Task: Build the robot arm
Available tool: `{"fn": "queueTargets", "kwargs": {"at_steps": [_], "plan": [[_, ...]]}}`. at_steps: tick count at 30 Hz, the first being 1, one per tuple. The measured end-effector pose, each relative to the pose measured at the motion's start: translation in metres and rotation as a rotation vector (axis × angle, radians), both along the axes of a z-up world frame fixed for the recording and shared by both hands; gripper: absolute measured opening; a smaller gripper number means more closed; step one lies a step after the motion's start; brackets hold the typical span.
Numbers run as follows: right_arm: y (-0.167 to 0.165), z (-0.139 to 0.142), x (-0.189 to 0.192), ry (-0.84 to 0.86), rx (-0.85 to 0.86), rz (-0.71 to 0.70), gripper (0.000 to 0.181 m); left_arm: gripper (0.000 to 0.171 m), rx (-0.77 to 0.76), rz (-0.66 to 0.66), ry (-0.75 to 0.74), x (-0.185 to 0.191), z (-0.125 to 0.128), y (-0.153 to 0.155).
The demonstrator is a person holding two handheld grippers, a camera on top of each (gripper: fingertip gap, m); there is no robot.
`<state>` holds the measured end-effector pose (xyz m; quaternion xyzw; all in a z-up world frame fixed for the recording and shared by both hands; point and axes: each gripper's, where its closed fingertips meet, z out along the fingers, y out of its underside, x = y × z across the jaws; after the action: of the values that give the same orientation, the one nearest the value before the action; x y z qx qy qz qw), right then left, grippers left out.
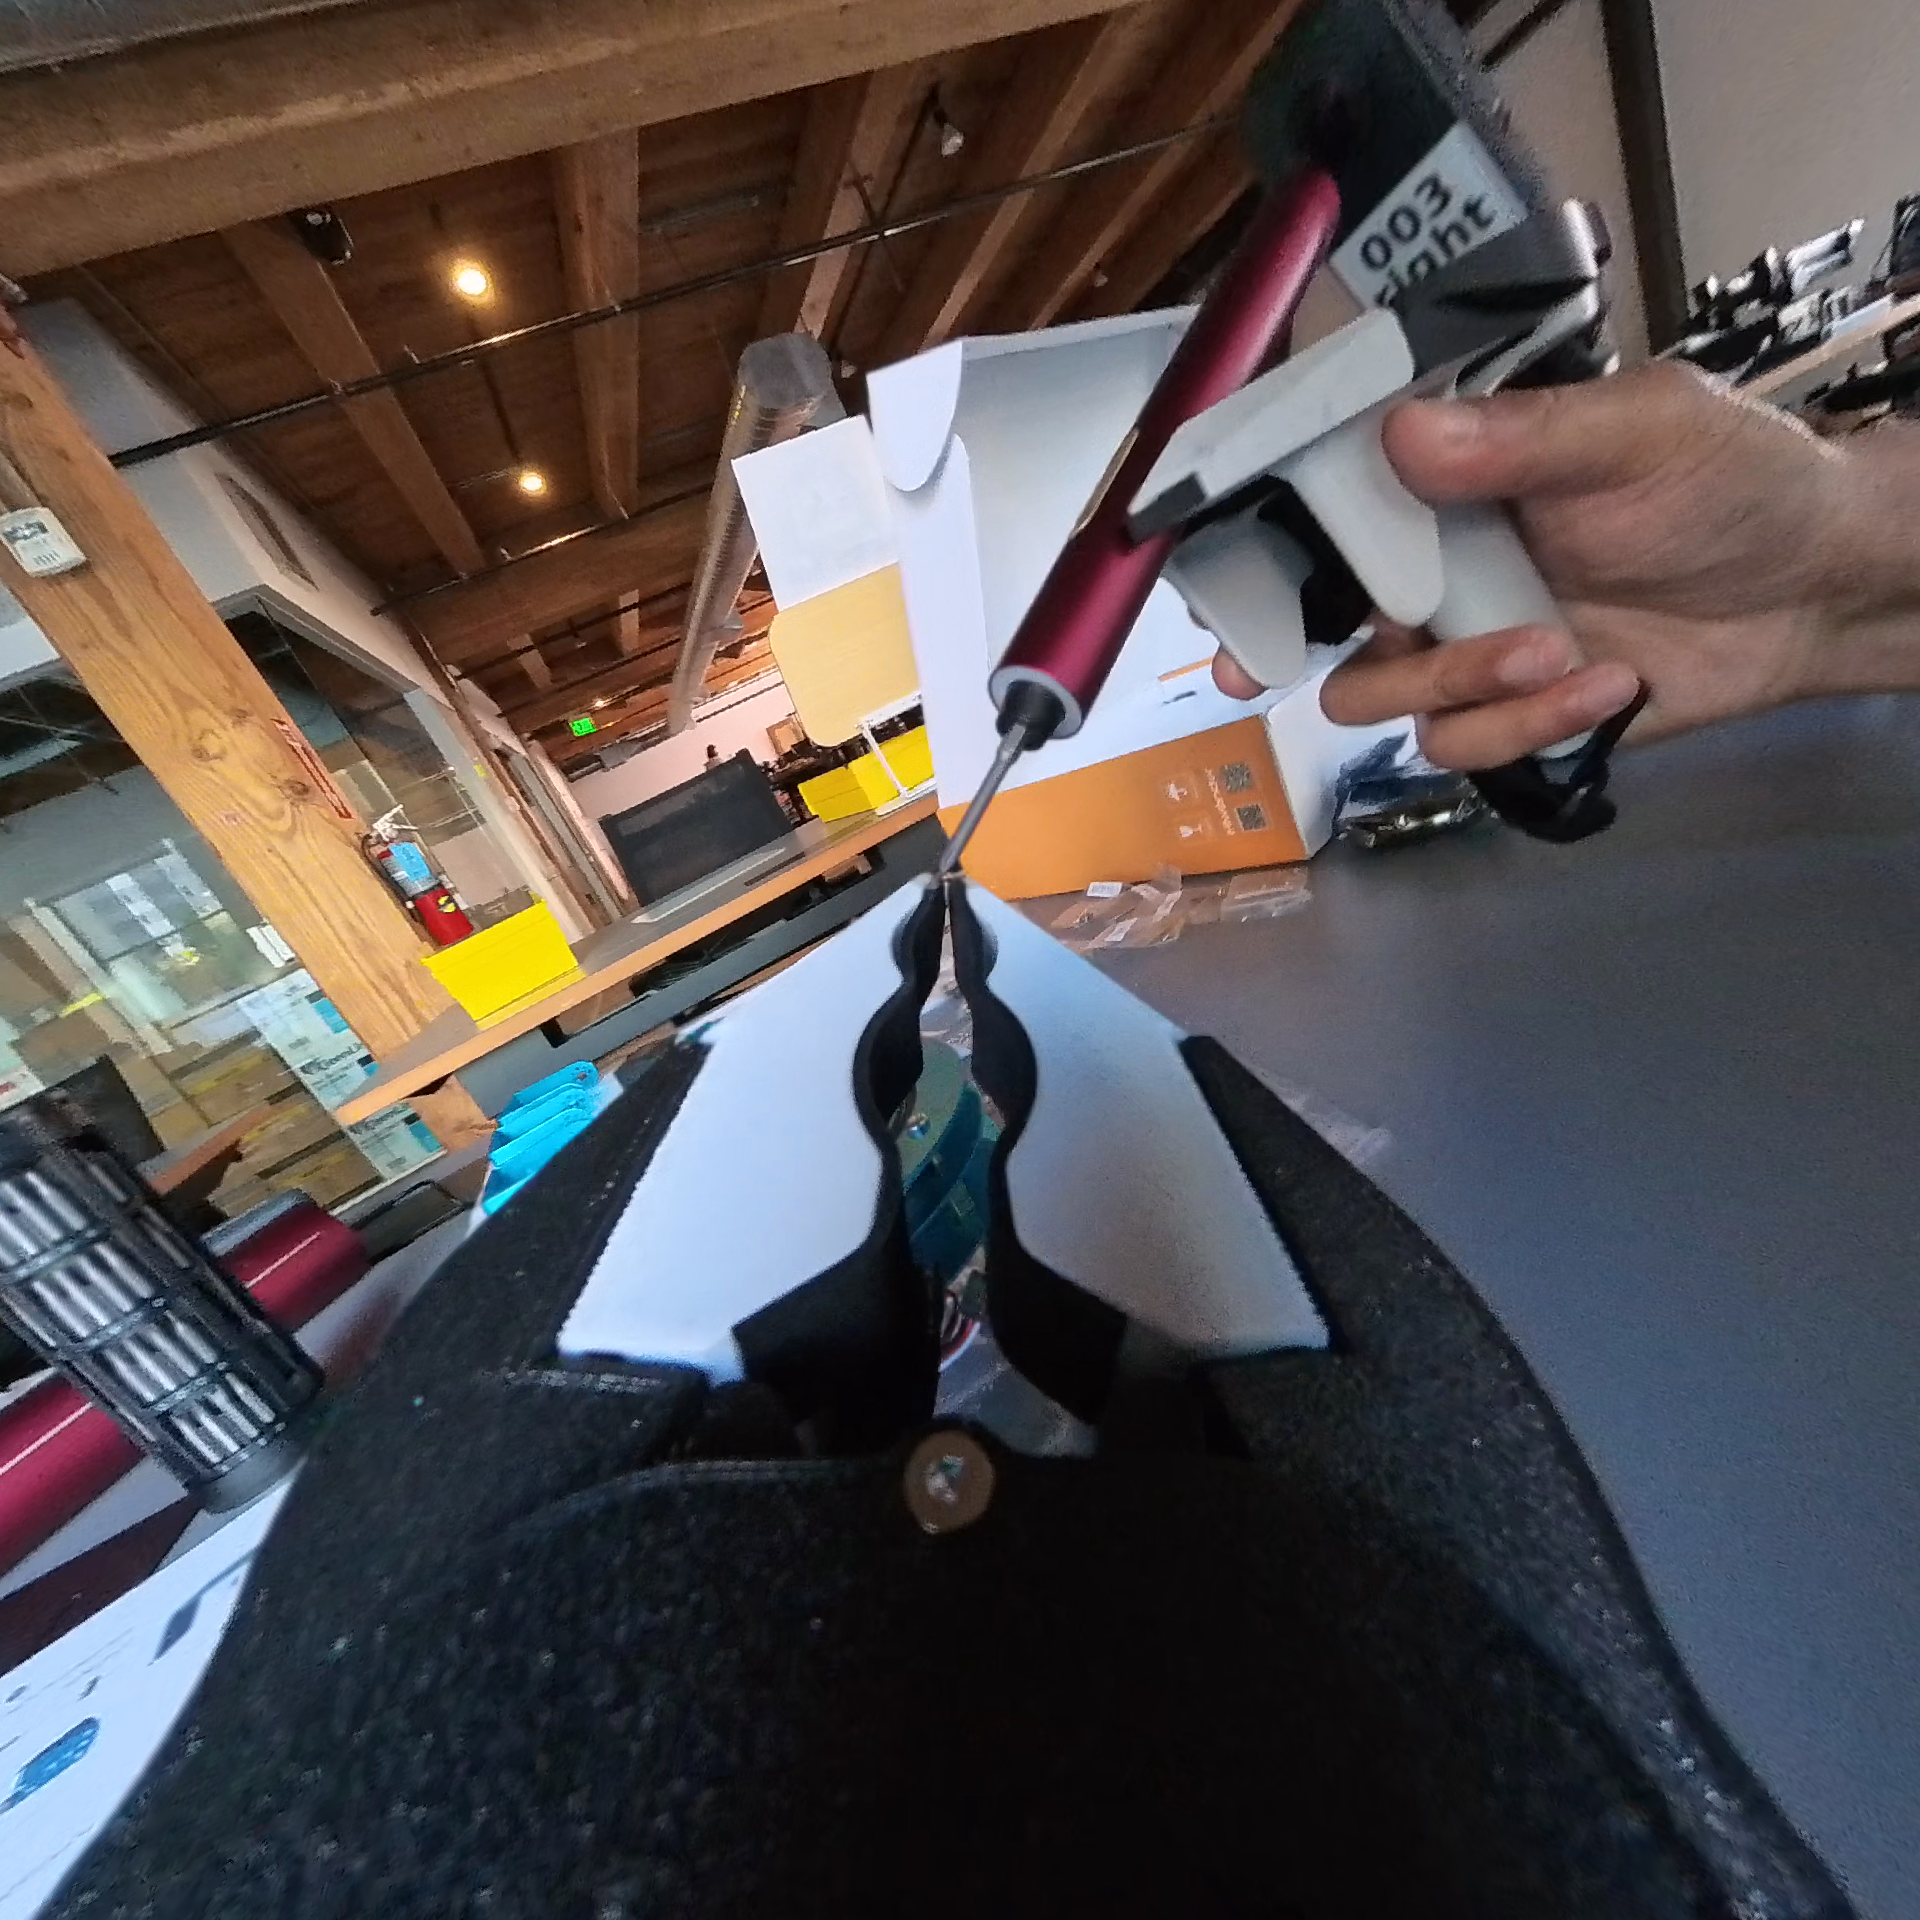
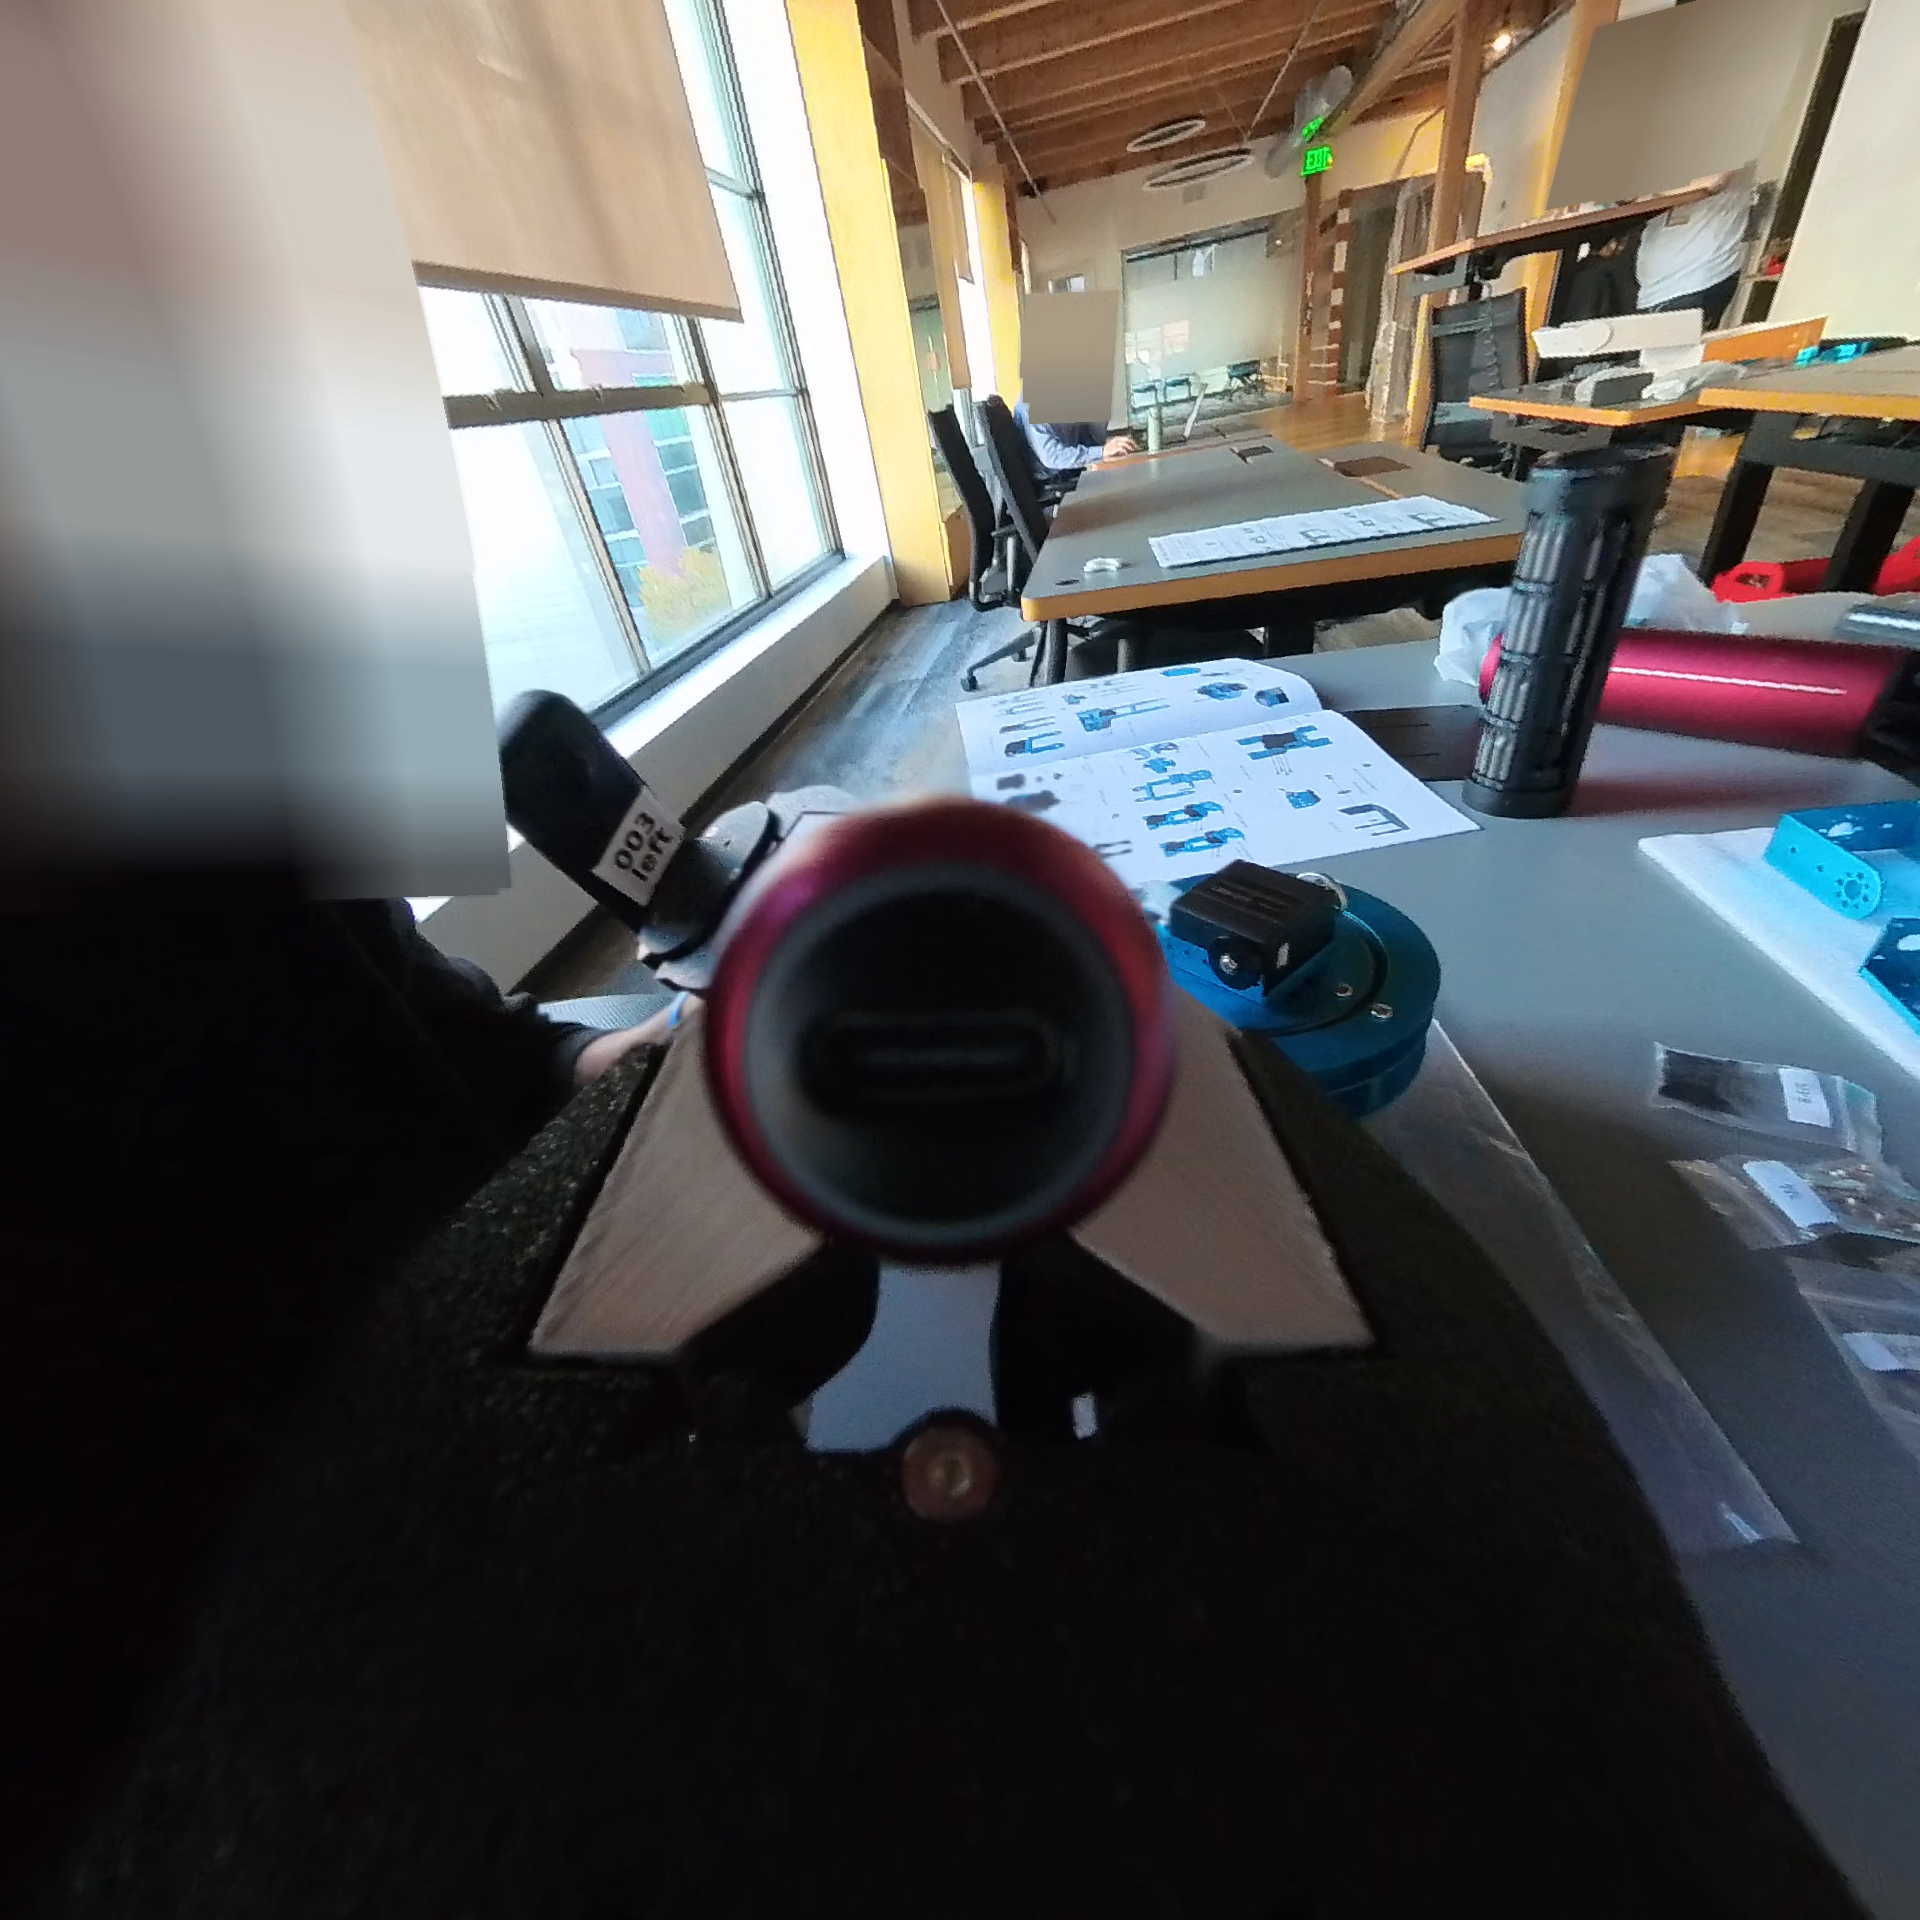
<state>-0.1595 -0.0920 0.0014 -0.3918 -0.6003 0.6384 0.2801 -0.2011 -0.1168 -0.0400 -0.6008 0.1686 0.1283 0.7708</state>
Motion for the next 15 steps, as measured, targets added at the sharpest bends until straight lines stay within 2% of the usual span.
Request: {"fn": "queueTargets", "kwargs": {"at_steps": [9,15], "plan": [[0.0,-0.009,0.006,-0.043,0.134,-0.026,0.021,0.0,-0.028,0.037,0.085,0.003,-0.008,0.006],[0.005,-0.024,0.014,-0.12,0.199,-0.021,0.022,0.0,-0.039,0.087,0.243,0.005,-0.017,0.009]]}}
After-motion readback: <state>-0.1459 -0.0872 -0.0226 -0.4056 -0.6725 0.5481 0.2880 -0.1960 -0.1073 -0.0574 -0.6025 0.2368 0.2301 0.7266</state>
